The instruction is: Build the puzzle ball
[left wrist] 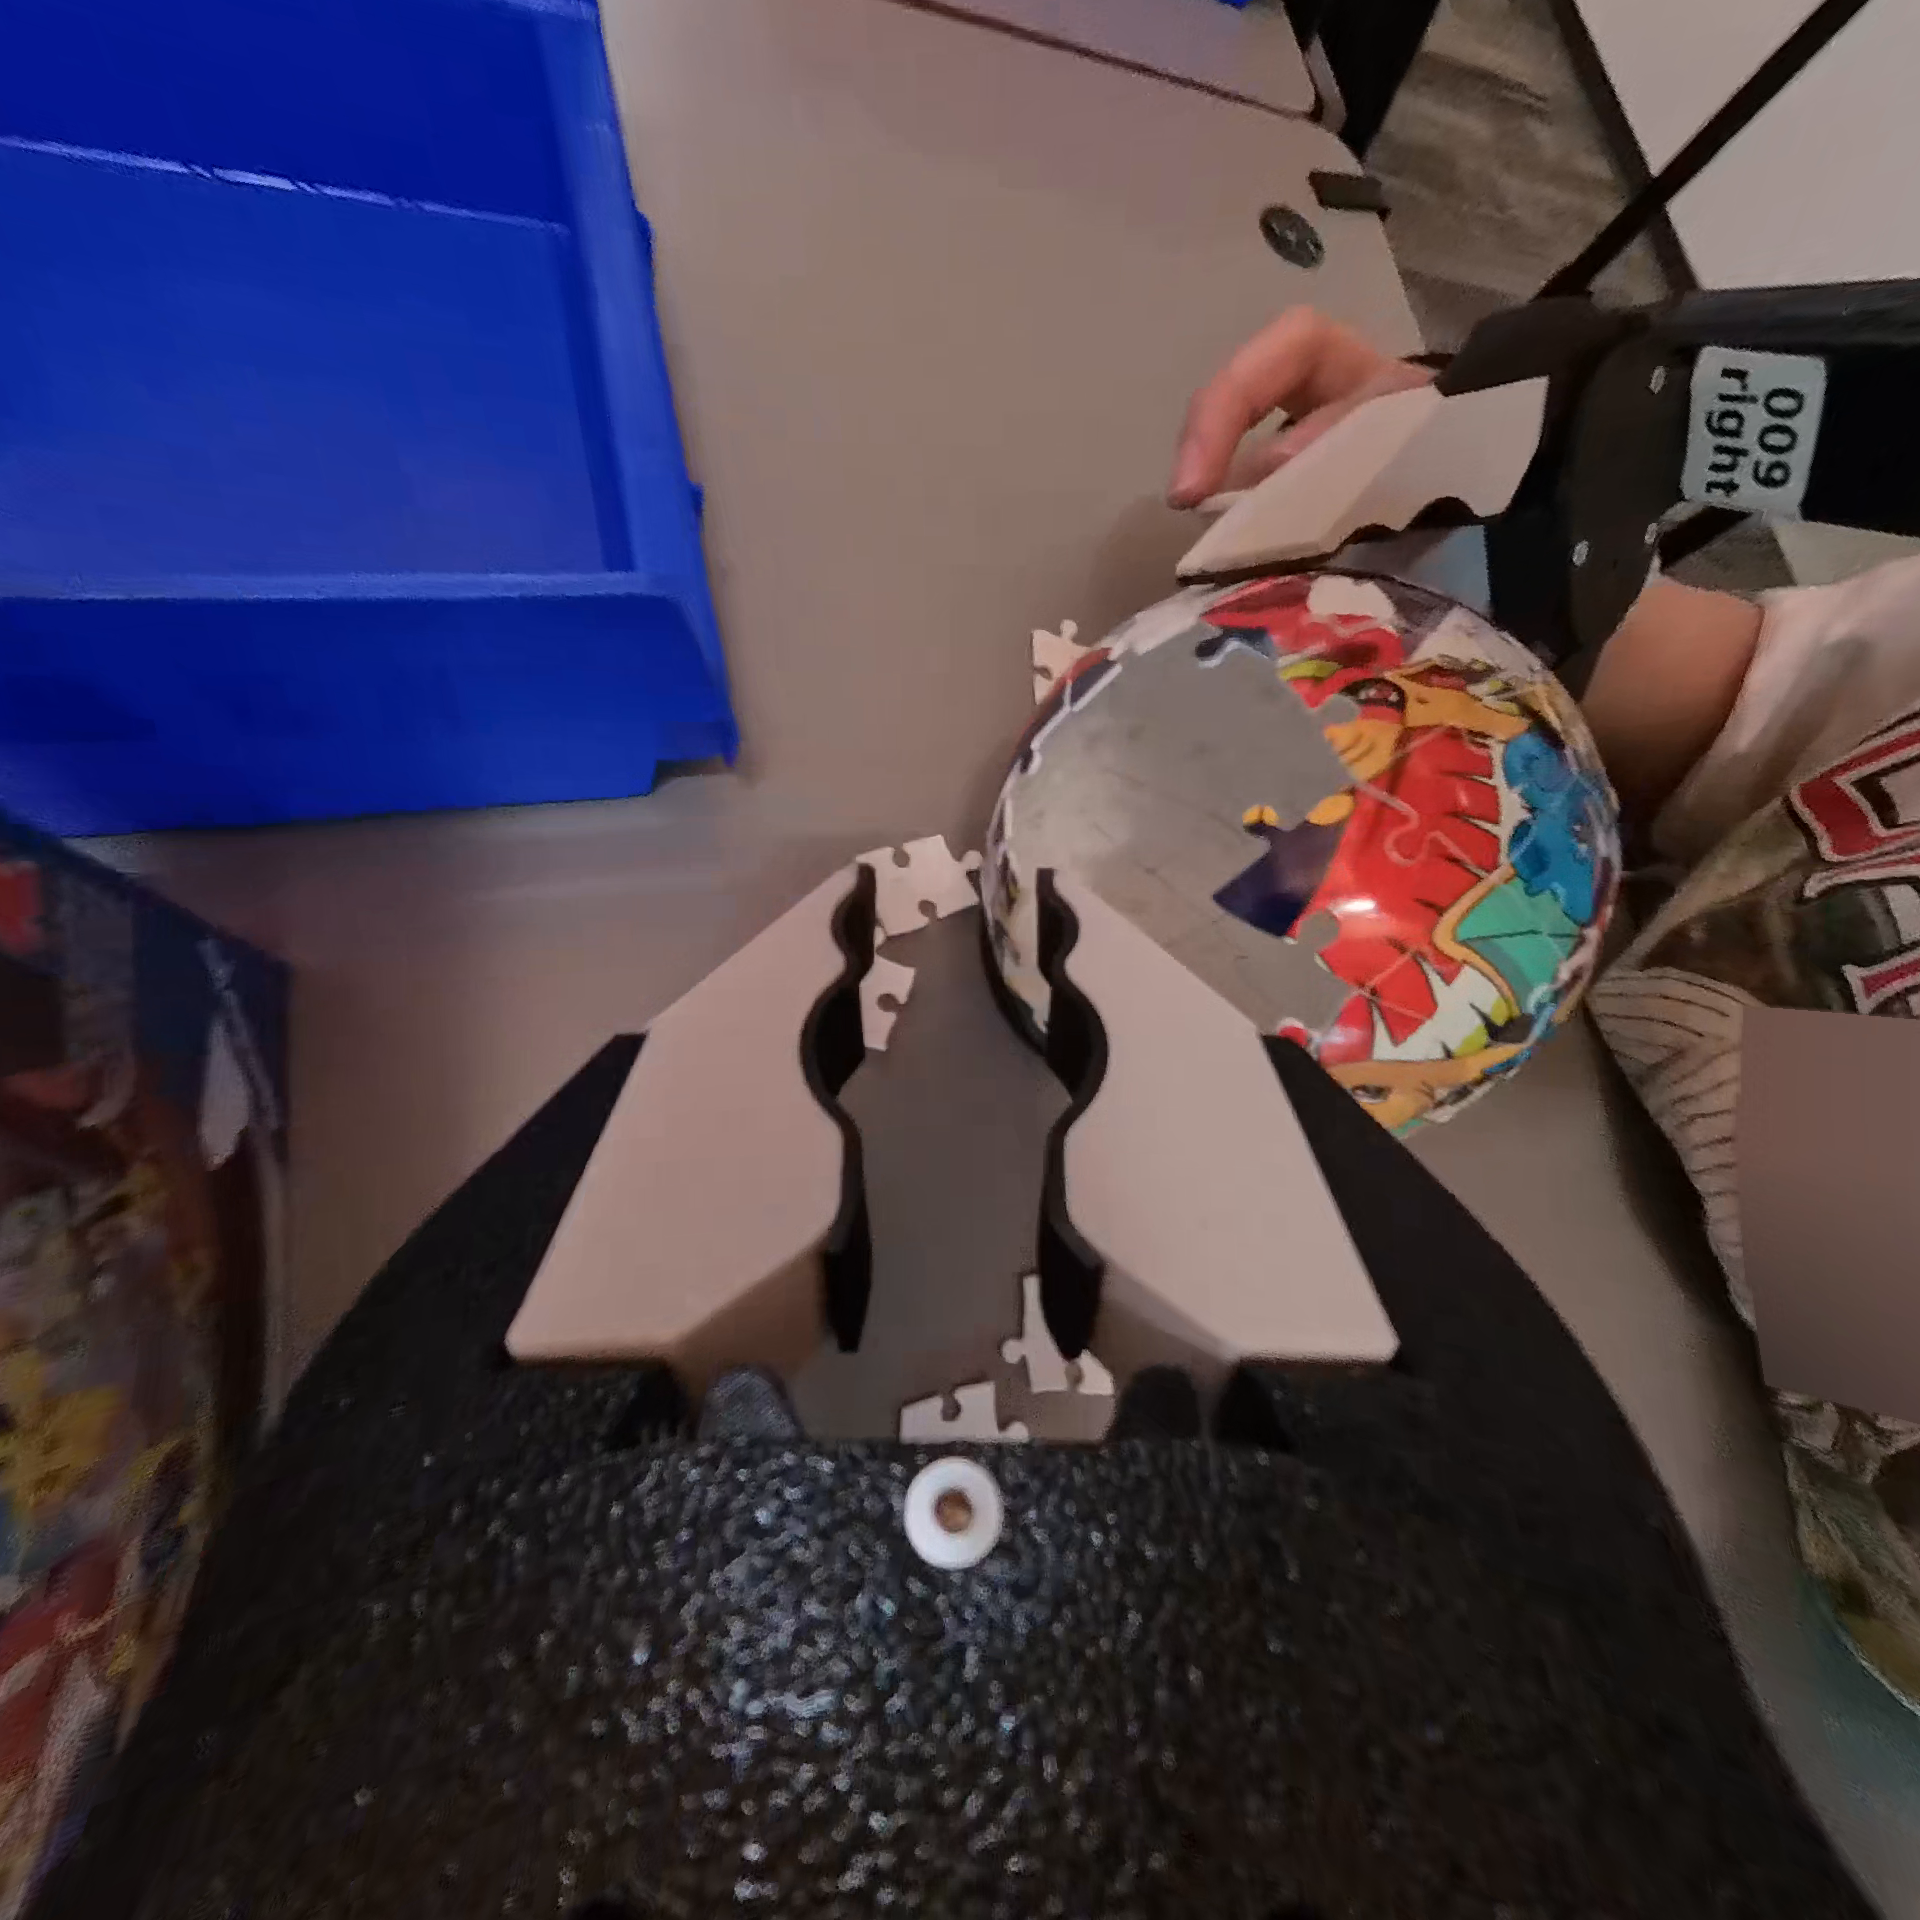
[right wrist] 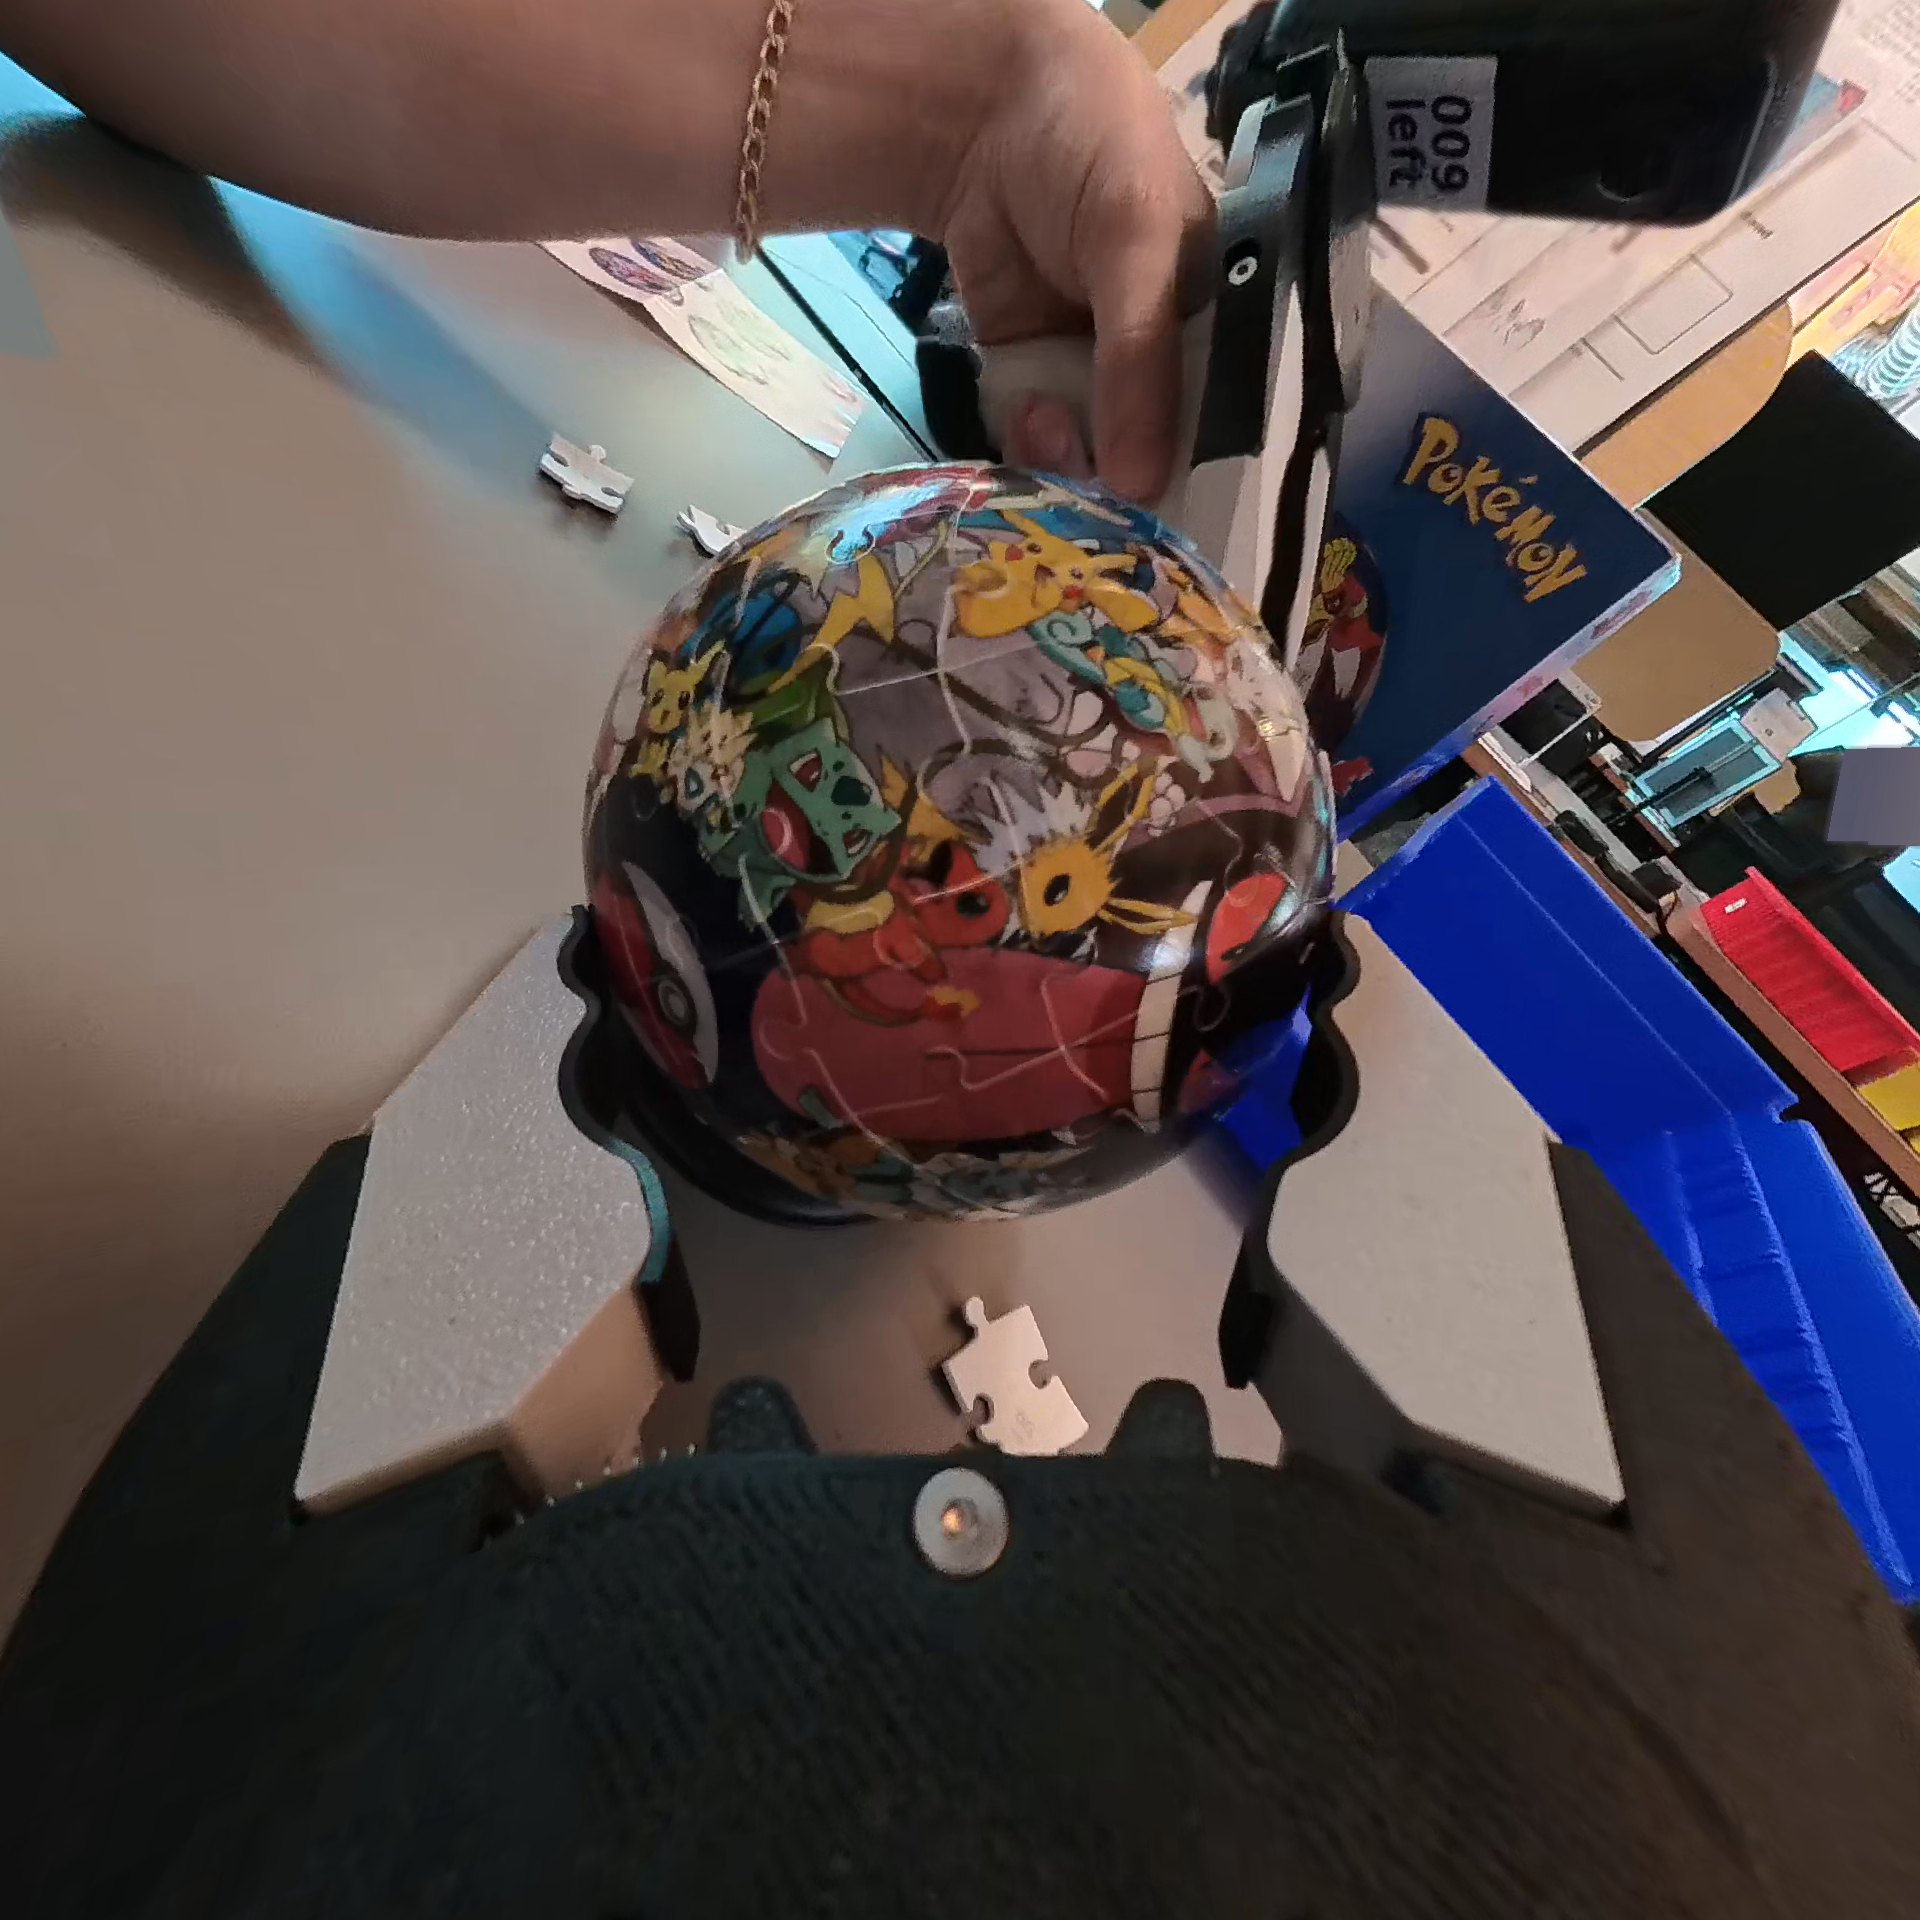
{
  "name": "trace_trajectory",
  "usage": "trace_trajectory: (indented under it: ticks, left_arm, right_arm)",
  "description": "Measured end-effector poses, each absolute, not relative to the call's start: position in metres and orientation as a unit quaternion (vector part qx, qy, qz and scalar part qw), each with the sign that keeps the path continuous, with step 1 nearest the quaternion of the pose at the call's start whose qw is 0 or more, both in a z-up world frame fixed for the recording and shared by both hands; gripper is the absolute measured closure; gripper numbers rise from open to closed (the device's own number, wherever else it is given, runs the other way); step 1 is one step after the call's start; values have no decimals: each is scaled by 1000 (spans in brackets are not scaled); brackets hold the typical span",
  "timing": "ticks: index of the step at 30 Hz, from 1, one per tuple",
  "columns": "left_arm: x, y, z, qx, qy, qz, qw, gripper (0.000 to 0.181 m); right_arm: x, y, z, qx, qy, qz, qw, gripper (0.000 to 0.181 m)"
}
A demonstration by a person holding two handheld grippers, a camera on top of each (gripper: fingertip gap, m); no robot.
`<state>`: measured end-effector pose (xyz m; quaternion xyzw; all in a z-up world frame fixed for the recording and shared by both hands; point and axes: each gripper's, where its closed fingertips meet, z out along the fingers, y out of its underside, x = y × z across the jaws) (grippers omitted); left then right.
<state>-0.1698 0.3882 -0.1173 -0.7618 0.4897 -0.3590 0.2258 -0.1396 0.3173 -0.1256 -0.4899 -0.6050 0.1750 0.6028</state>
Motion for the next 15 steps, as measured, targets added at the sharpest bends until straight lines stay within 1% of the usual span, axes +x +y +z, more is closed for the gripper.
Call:
trace_trajectory:
  ticks: [7, 9, 11, 13, 15]
  left_arm:
    - [-157, 375, -139, -754, 518, -364, 175, 158]
    - [-155, 375, -145, -754, 529, -352, 168, 163]
    - [-153, 372, -148, -752, 535, -352, 158, 172]
    - [-152, 369, -151, -751, 541, -347, 151, 178]
    - [-153, 368, -152, -747, 550, -338, 156, 180]
  right_arm:
    - [-142, 316, -125, -488, -604, 180, 604, 51]
    - [-144, 315, -124, -488, -603, 184, 604, 51]
    - [-145, 314, -123, -487, -601, 188, 605, 51]
    - [-146, 312, -122, -485, -601, 193, 606, 52]
    - [-148, 311, -121, -484, -598, 202, 606, 52]
